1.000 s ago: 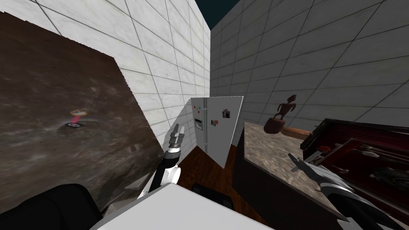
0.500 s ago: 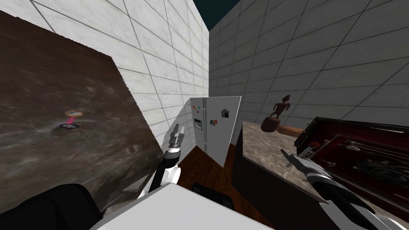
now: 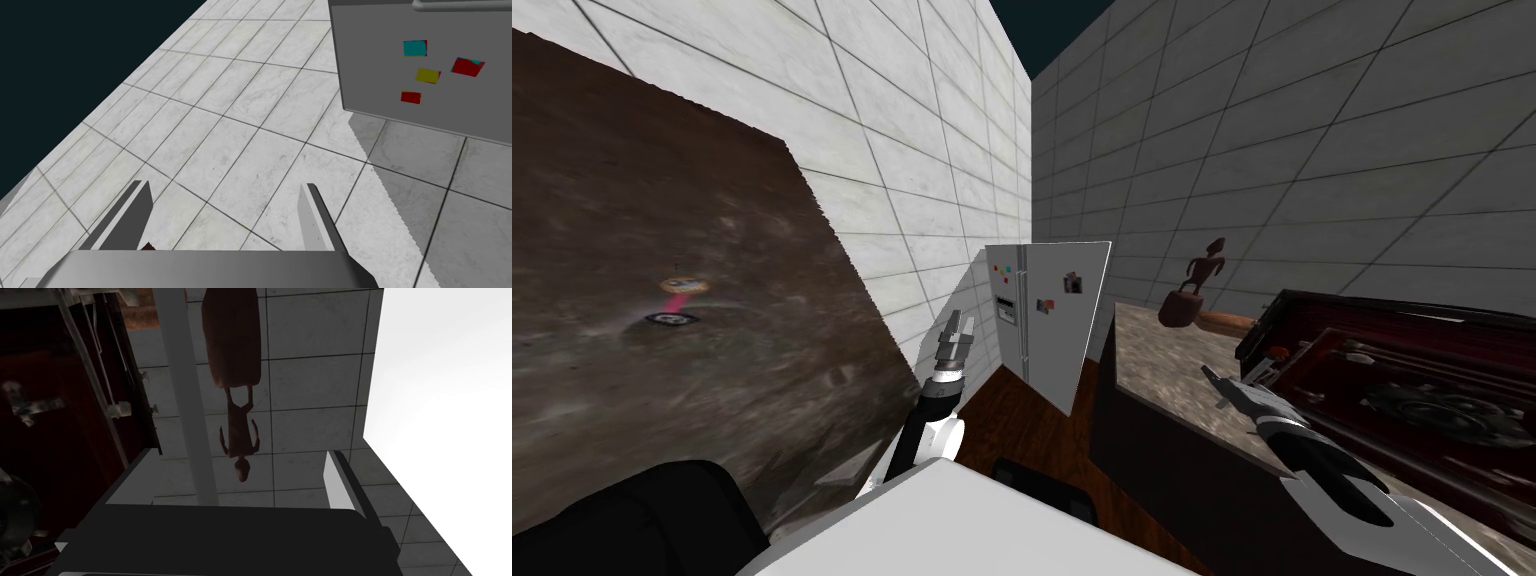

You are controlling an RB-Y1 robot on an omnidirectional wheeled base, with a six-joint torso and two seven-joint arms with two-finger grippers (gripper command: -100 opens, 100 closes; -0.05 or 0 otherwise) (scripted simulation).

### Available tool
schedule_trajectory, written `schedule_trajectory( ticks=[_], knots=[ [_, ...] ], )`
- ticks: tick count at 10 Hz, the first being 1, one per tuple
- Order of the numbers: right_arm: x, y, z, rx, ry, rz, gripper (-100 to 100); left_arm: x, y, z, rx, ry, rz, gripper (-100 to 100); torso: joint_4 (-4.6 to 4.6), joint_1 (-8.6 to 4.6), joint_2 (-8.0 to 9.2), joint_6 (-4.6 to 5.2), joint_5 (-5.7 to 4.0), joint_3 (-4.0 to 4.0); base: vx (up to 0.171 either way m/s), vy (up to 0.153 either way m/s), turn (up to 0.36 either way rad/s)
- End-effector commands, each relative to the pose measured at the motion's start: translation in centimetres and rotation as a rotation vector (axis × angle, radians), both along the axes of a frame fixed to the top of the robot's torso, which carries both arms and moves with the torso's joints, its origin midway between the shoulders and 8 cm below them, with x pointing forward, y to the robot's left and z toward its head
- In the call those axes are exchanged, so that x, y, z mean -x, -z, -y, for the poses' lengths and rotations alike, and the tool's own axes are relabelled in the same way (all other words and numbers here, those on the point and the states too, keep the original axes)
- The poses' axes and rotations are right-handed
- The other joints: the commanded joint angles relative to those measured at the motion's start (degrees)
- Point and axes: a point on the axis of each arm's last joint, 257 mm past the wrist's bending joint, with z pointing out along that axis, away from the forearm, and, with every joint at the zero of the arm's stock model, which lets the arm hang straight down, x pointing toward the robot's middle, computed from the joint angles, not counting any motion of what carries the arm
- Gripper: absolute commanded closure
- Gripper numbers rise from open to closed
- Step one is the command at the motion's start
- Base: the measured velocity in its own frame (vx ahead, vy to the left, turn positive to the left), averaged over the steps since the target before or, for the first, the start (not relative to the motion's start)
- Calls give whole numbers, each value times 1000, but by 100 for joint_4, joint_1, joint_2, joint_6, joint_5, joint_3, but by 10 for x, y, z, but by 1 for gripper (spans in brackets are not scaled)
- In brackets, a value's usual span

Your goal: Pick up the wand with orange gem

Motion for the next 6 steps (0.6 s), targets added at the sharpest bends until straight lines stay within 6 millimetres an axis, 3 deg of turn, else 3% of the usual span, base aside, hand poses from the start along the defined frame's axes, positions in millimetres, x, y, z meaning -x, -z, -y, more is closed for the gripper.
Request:
schedule_trajectory(
  ticks=[1,2,4,6],
  knots=[
    [1,8,5,-6,9,-12,-100,0,0,0,0,0,0,0,0,0,0,0,0,0,-3,4,13],
    [-17,-1,-7,10,-29,2,-100,0,0,0,0,0,0,0,-1,-3,-3,1,-1,-2,-22,12,-118],
    [-20,8,1,-7,-9,-12,-100,0,0,0,0,0,0,0,1,1,2,0,0,1,-22,12,-25],
    [-42,1,-7,0,-35,0,-100,0,0,0,0,0,0,0,0,-1,2,2,0,1,-27,13,-85]
  ],
)
